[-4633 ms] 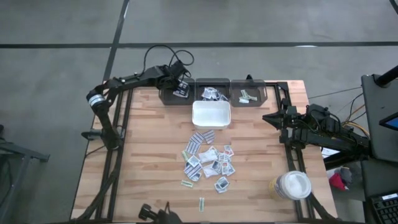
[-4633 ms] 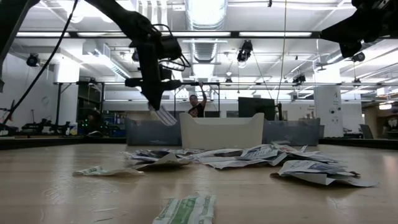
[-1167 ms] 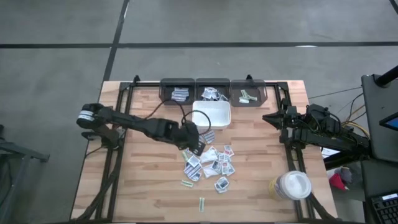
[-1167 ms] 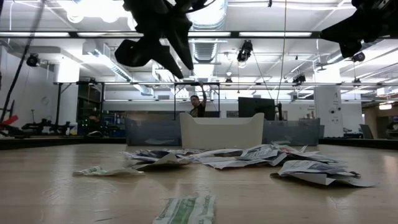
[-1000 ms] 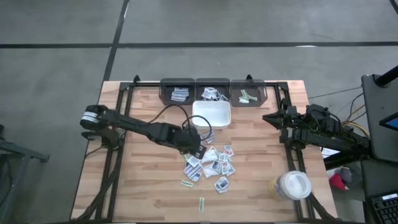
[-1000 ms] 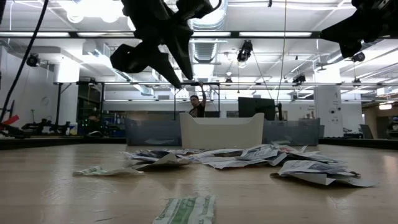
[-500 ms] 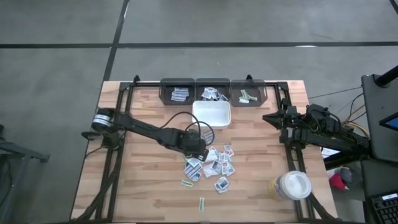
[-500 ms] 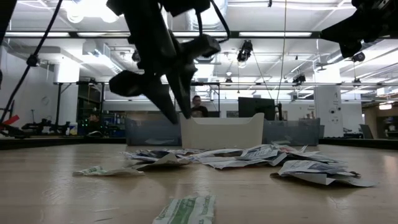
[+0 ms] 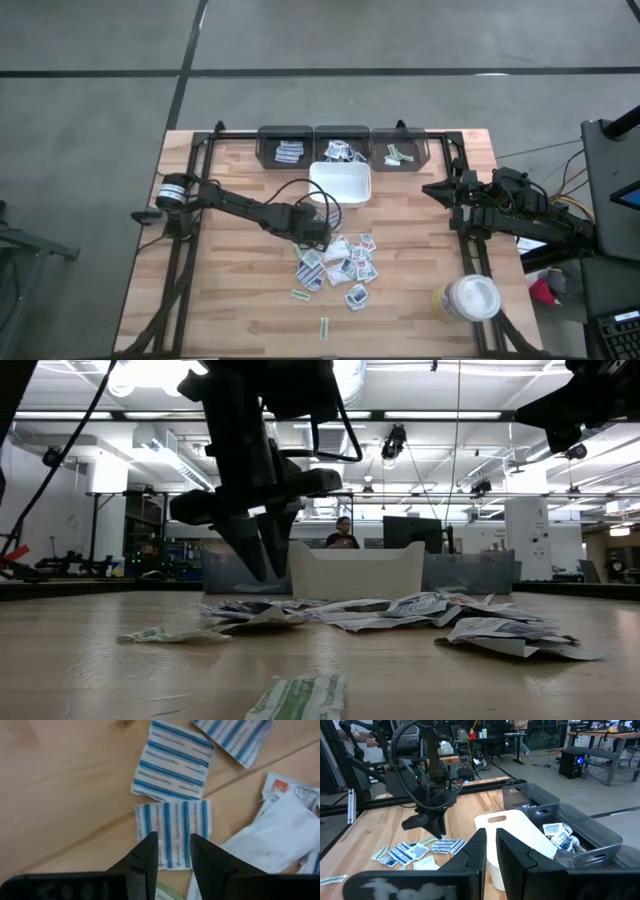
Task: Pick & Place First Aid Supplies
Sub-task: Put the blue bandage pack into the left gray bin
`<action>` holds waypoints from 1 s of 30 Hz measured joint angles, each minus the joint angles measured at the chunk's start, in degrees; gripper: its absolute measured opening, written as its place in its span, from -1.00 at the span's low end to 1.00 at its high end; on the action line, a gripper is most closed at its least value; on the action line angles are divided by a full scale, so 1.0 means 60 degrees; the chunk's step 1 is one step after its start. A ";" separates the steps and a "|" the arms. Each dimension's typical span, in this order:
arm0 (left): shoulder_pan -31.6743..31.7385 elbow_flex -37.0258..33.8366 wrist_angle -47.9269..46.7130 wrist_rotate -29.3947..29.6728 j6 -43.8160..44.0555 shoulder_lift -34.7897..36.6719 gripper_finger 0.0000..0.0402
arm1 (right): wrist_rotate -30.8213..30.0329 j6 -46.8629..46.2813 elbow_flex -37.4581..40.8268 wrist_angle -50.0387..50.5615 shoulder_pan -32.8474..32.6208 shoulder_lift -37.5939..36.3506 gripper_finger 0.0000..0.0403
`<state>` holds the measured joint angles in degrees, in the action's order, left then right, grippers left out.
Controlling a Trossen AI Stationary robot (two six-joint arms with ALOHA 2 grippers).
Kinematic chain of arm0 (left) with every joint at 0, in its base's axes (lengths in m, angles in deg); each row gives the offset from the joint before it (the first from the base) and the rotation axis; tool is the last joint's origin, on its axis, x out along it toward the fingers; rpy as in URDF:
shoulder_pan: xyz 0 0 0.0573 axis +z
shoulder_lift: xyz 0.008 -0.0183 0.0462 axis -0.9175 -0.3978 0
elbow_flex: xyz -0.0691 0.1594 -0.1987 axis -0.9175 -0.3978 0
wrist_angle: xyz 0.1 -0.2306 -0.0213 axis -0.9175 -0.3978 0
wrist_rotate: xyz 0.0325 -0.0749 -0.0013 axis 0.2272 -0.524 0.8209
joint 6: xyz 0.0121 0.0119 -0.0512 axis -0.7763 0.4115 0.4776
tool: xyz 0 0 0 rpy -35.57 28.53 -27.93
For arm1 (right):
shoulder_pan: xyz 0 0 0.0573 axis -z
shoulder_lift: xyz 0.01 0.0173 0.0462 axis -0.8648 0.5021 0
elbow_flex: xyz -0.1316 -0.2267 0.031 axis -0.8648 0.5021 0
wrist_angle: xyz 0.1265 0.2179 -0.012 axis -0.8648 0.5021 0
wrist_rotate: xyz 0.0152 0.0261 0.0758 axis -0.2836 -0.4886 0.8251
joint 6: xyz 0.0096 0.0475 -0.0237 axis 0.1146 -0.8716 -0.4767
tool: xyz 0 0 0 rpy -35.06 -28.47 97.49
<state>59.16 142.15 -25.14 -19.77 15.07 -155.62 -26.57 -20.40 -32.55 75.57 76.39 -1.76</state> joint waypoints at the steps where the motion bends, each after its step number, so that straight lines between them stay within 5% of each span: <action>1: 0.0027 0.0000 -0.0079 -0.0019 -0.0079 -0.0010 -0.47 | 0.0000 0.0002 -0.0001 -0.0002 -0.0002 0.0000 -0.81; 23: 0.0473 0.0036 -0.0134 -0.0466 -0.0652 -0.1224 -0.47 | 0.0000 -0.0002 0.0000 -0.0001 -0.0001 0.0000 -0.81; 30: 0.0473 0.0021 -0.0146 -0.0282 -0.0648 -0.1062 -0.64 | 0.0000 -0.0002 -0.0003 -0.0001 0.0002 0.0000 -0.81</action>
<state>62.00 142.28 -26.01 -21.46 11.19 -161.99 -26.57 -20.41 -32.57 75.57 76.40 -1.76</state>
